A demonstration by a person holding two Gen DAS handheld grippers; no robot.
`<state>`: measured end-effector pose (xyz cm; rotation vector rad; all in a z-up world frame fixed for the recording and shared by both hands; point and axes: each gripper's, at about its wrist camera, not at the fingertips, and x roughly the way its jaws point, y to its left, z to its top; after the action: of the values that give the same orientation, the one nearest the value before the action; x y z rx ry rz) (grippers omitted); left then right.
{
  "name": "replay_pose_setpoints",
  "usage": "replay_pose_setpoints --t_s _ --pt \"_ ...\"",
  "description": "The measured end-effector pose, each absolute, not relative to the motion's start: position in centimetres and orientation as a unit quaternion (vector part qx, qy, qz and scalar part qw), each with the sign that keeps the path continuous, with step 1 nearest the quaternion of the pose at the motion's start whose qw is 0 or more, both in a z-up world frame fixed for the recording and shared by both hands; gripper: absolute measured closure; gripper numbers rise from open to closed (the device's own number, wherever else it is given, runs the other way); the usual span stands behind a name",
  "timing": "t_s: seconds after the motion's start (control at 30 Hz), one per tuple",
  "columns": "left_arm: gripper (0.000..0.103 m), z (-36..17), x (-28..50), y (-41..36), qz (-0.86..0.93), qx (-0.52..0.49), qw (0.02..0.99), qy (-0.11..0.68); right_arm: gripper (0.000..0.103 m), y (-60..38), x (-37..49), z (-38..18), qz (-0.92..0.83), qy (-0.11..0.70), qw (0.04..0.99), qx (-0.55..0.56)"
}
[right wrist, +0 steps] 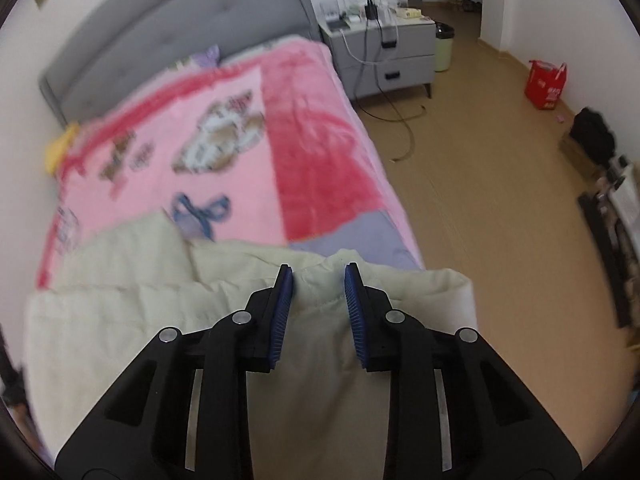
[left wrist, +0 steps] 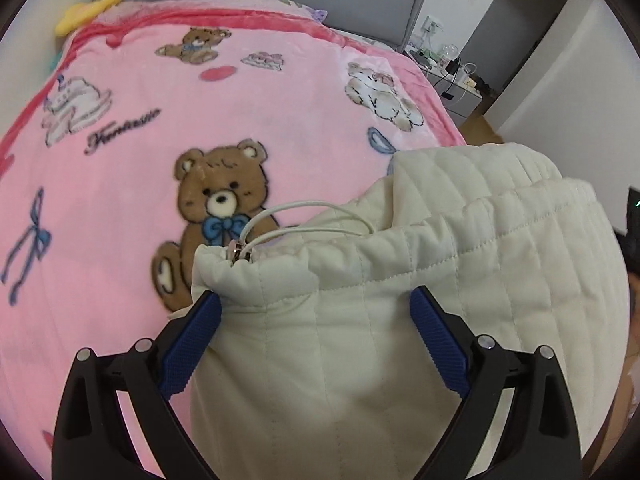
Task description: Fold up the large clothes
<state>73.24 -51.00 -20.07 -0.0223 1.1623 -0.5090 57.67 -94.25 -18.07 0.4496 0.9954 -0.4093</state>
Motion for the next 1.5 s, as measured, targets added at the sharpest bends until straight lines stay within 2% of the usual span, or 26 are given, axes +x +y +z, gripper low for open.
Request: replay_pose_setpoints --t_s 0.13,0.2,0.27,0.3,0.33,0.37,0.4,0.53,0.63,0.77,0.93,1.07,1.5 --pt "0.009 -20.9 72.6 -50.5 -0.238 -0.006 0.808 0.539 0.078 -94.1 56.8 -19.4 -0.191 0.478 0.831 0.21" --pt "0.009 -20.6 72.0 -51.1 -0.231 0.011 0.815 0.532 0.075 -93.2 56.8 -19.2 -0.204 0.484 0.833 0.175" --pt "0.009 -19.5 71.3 -51.5 -0.222 0.032 0.829 0.513 0.064 -92.1 57.0 -18.4 -0.219 0.479 0.84 0.134" --pt "0.009 -18.8 70.8 -51.6 -0.214 0.046 0.836 0.504 0.062 -91.4 56.8 -17.8 -0.226 0.473 0.844 0.115" --pt "0.008 -17.9 70.3 -51.8 -0.207 0.061 0.841 0.496 0.051 -90.8 56.4 -16.9 -0.232 0.463 0.85 0.099" --pt "0.007 -17.2 69.9 -51.9 -0.206 0.069 0.844 0.491 0.021 -90.2 55.9 -15.8 -0.233 0.445 0.859 0.096" --pt "0.006 -16.2 69.2 -51.9 -0.208 0.075 0.849 0.48 0.009 -89.9 55.3 -14.9 -0.241 0.428 0.866 0.094" --pt "0.005 -11.4 64.7 -51.2 -0.197 0.073 0.899 0.383 0.008 -87.7 51.0 -11.3 -0.251 0.346 0.895 0.127" --pt "0.005 -8.5 61.3 -51.7 -0.19 0.081 0.912 0.354 0.008 -85.6 48.1 -9.5 -0.237 0.328 0.903 0.143" --pt "0.005 -6.0 57.3 -53.5 -0.21 0.109 0.899 0.368 0.008 -82.6 45.2 -7.3 -0.213 0.32 0.917 0.101" --pt "0.005 -4.4 53.7 -55.6 -0.229 0.109 0.887 0.386 0.008 -79.4 44.5 -6.8 -0.182 0.401 0.898 -0.014" --pt "0.005 -3.6 51.6 -56.8 -0.205 0.122 0.891 0.386 0.008 -77.3 42.3 -5.9 -0.176 0.411 0.889 -0.099" --pt "0.005 -1.7 47.0 -60.9 -0.219 0.111 0.89 0.385 0.008 -77.4 38.0 -2.4 -0.175 0.395 0.9 -0.056"
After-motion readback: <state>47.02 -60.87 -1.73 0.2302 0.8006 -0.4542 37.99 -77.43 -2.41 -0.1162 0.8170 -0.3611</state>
